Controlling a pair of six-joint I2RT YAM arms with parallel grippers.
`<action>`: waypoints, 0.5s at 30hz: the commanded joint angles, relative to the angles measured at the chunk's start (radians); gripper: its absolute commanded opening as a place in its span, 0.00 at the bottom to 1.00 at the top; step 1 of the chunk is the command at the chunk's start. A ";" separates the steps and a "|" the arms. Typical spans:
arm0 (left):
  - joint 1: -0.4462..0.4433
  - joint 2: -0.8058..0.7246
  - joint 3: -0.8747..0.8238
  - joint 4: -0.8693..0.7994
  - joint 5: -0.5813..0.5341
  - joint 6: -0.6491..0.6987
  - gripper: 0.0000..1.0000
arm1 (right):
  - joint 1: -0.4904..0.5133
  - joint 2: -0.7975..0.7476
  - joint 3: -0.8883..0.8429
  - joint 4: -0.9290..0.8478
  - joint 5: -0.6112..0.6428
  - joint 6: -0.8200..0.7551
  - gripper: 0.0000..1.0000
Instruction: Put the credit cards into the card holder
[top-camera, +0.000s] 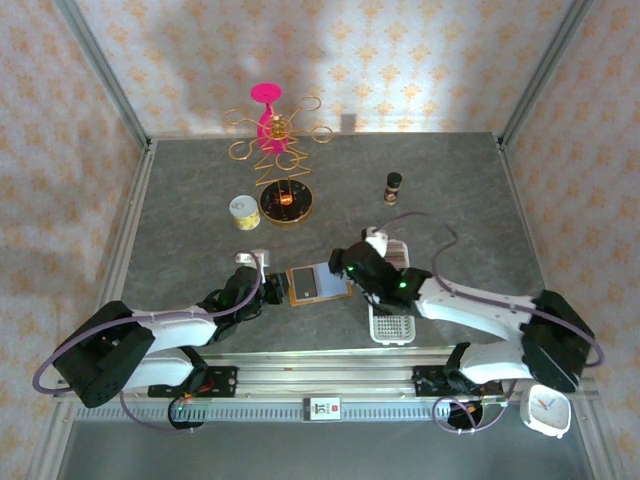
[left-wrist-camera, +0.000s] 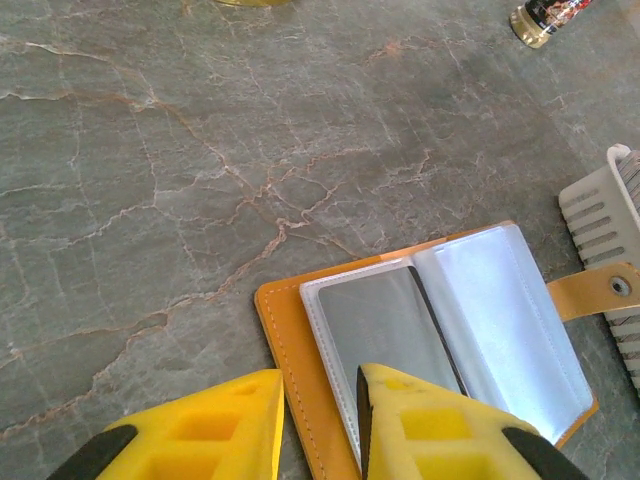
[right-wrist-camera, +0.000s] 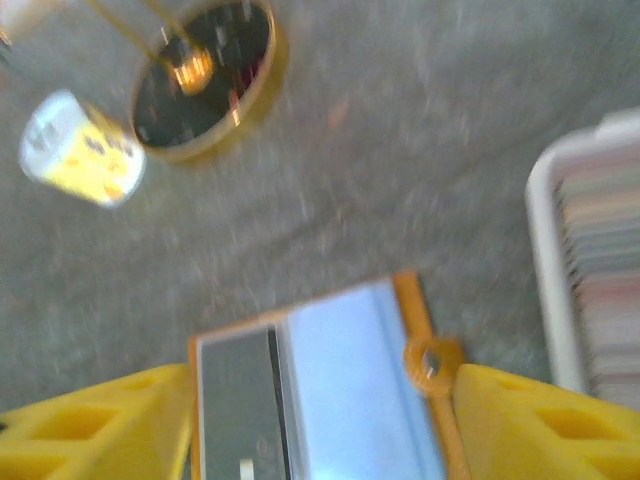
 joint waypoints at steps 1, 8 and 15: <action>-0.010 0.001 -0.004 0.027 -0.006 0.006 0.27 | 0.036 0.104 0.049 0.018 -0.080 0.040 0.63; -0.010 0.015 -0.002 0.031 -0.007 0.001 0.27 | 0.049 0.238 0.076 0.006 -0.095 0.083 0.54; -0.010 0.040 0.007 0.043 0.032 0.000 0.26 | 0.049 0.276 0.085 -0.006 -0.075 0.098 0.44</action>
